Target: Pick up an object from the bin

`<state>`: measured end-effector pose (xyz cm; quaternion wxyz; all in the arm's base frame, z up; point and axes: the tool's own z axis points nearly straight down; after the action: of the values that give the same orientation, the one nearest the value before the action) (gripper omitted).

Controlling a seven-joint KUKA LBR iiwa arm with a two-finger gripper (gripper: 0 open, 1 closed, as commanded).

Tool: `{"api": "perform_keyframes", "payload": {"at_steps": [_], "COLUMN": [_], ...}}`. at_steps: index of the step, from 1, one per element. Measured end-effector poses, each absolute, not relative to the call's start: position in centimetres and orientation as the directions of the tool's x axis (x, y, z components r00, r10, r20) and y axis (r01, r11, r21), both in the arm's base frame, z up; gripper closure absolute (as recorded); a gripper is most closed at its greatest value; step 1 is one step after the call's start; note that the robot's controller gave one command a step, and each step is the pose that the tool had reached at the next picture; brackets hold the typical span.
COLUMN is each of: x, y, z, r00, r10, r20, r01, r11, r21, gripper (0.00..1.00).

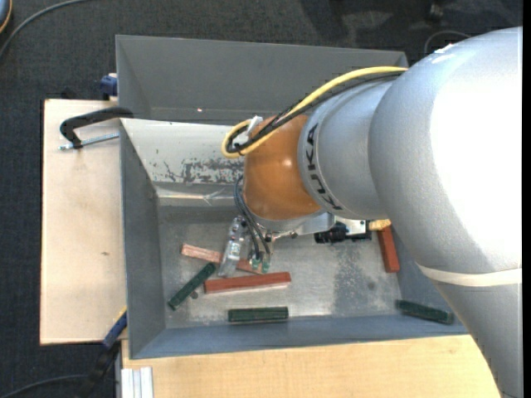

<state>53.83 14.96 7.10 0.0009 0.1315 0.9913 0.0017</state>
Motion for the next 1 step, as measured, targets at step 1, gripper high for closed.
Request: {"api": "perform_keyframes", "payload": {"at_steps": [1], "x": [53.83], "y": [14.96], "z": [7.09], "r00": [-0.965], "r10": [0.261], "r20": [-0.001], "r01": [0.261], "r11": [0.965], "r21": [0.004], "gripper": [1.0]}}
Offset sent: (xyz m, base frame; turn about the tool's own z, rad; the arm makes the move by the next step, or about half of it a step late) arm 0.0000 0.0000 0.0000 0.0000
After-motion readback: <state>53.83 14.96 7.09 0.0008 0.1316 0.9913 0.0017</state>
